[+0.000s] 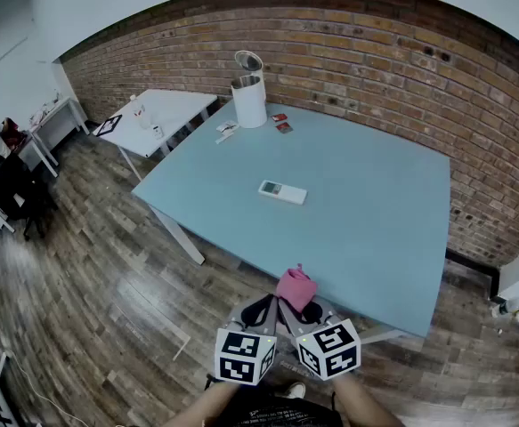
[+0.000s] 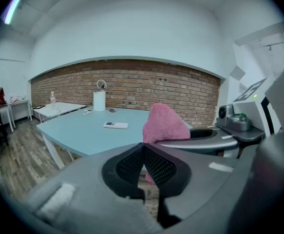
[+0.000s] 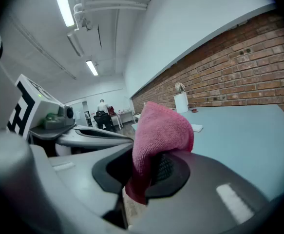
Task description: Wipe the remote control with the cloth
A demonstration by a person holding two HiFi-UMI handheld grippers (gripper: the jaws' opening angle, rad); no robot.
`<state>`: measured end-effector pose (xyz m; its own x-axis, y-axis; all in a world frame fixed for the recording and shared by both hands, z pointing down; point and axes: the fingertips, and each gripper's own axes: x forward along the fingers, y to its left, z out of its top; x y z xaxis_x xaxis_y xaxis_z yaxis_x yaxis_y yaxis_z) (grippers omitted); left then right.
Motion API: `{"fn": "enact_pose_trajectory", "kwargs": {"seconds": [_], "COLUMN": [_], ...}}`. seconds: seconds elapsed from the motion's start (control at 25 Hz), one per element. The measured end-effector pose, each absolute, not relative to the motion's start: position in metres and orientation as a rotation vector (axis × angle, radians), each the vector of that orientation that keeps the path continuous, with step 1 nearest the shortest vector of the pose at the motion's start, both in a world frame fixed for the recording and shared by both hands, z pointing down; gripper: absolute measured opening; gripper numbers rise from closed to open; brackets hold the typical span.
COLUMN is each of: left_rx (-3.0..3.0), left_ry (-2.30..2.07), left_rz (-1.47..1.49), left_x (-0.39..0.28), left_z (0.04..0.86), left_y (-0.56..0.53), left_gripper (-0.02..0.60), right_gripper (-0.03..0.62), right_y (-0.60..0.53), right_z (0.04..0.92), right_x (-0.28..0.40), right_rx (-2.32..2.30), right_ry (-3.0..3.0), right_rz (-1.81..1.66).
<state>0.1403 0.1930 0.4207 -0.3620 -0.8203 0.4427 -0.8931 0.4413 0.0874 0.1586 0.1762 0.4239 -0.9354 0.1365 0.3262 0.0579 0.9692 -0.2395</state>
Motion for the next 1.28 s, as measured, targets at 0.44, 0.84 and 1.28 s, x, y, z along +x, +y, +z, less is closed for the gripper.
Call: {"fn": "enact_pose_trajectory", "kwargs": {"seconds": [0.44, 0.84, 1.28], "left_rx": [1.440, 1.480, 1.578], "left_ry": [-2.241, -2.168, -2.036], "left_rz": [0.235, 0.222, 0.221], "left_x": [0.115, 0.034, -0.058], "left_z": [0.438, 0.450, 0.454], "left_y": [0.191, 0.180, 0.169], "left_gripper": [-0.008, -0.008, -0.008], "right_gripper": [0.064, 0.064, 0.064], "right_y": [0.170, 0.161, 0.154], "right_z": [0.431, 0.444, 0.445], "right_x": [0.137, 0.061, -0.027], "right_rx": [-0.093, -0.031, 0.120], "right_ry": [-2.771, -2.717, -2.654], "right_rz": [0.346, 0.367, 0.366]}}
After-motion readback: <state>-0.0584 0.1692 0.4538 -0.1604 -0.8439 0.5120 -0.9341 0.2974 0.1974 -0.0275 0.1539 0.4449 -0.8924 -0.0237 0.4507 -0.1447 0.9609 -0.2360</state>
